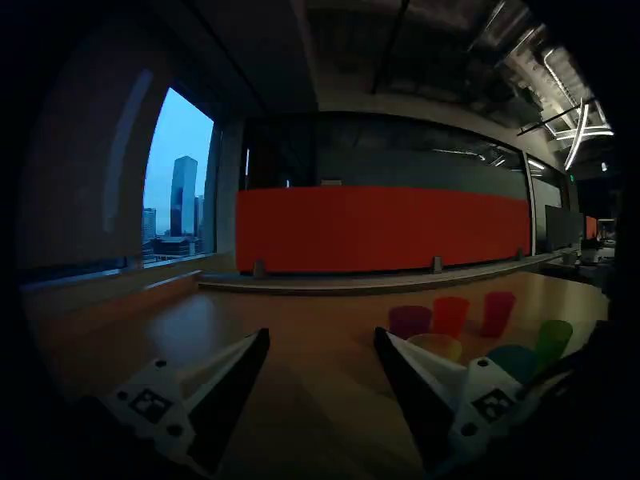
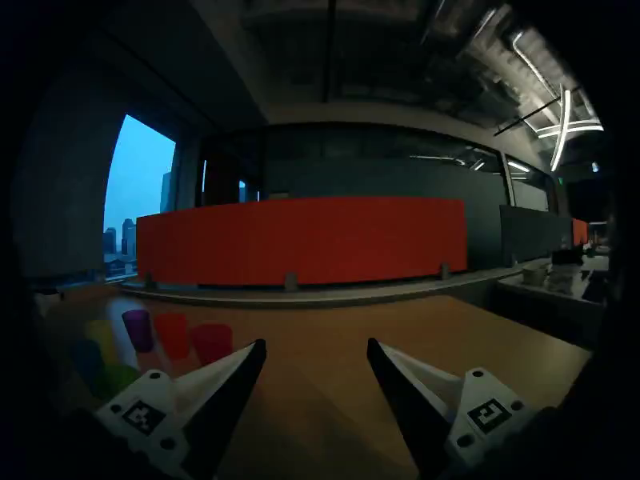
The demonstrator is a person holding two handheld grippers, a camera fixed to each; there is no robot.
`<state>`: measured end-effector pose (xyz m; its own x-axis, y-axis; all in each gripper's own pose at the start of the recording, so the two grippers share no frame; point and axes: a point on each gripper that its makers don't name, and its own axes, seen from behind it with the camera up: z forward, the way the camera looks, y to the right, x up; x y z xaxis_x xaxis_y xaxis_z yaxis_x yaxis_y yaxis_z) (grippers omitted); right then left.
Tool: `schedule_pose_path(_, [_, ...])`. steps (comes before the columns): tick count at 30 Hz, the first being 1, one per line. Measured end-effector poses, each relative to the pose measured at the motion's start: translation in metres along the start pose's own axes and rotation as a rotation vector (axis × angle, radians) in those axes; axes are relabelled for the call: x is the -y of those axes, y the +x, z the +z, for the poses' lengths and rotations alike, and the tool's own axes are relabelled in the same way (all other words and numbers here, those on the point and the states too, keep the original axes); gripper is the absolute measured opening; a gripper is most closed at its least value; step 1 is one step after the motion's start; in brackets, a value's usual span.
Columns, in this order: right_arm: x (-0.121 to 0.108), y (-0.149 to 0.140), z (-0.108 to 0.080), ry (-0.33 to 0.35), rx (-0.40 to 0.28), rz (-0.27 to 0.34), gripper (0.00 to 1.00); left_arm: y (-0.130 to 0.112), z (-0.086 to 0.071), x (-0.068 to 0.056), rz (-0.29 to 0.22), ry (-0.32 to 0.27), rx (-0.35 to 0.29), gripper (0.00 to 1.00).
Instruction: Pour water
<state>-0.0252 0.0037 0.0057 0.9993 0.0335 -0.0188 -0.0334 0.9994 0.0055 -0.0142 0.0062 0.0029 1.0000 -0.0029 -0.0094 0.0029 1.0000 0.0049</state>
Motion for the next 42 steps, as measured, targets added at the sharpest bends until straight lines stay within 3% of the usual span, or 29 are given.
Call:
schedule_pose_path(5, [0.002, -0.0008, -0.0001, -0.014, 0.002, -0.029, 0.98, 0.0002, -0.0001, 0.0001, 0.0, 0.0, 0.0, 0.97])
schedule_pose_path(42, [0.0032, -0.0005, -0.0013, -0.013, 0.004, -0.027, 0.99, 0.0, 0.0004, -0.0002, 0.0, 0.0, 0.0, 0.97])
